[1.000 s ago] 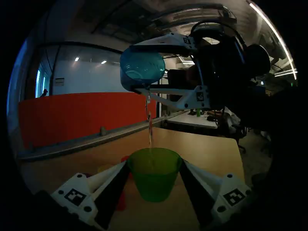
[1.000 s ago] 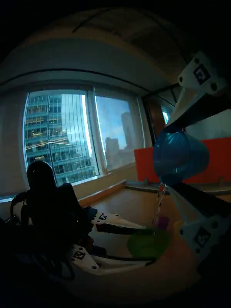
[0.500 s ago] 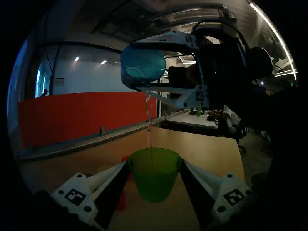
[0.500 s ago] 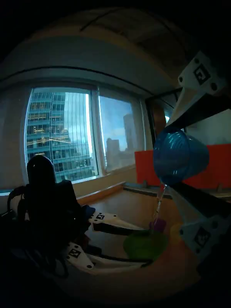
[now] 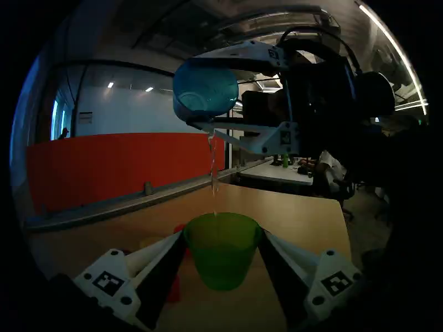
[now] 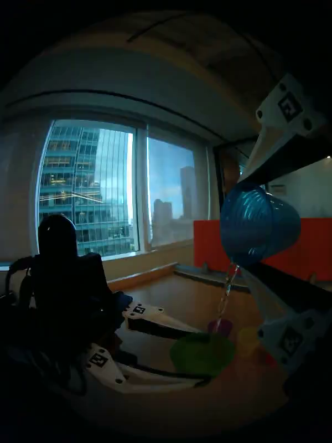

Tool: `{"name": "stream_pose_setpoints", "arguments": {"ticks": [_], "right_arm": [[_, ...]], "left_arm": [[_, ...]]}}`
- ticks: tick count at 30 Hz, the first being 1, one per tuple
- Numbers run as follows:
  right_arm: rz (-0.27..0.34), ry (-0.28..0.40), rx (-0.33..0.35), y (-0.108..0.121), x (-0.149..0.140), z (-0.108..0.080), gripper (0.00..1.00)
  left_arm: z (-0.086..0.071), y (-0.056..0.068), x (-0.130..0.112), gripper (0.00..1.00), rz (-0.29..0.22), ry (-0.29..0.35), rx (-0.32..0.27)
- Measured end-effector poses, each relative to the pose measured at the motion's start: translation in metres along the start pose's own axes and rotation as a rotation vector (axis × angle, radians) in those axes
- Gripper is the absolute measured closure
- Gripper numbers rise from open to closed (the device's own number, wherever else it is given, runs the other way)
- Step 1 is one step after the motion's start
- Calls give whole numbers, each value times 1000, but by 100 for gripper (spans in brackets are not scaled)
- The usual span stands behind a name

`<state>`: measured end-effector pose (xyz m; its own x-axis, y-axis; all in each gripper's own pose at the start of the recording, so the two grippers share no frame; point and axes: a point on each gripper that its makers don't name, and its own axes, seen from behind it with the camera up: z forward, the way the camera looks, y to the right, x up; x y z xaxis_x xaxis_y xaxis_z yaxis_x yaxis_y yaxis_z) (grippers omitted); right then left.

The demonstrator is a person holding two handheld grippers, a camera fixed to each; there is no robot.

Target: Pour water

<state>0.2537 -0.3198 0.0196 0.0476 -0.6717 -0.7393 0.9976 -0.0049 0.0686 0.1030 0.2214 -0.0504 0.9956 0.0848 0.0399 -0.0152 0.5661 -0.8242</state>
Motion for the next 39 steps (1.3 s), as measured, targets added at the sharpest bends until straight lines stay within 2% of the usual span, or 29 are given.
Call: {"name": "stream_pose_setpoints", "arguments": {"ticks": [30,39], "right_arm": [[-154,13,-16,3,18,-1,8],[-170,15,-21,3,21,-1,8]], "left_arm": [[1,0,2,12,-4,4,-1],[1,-1,3,12,-5,3,0]]}}
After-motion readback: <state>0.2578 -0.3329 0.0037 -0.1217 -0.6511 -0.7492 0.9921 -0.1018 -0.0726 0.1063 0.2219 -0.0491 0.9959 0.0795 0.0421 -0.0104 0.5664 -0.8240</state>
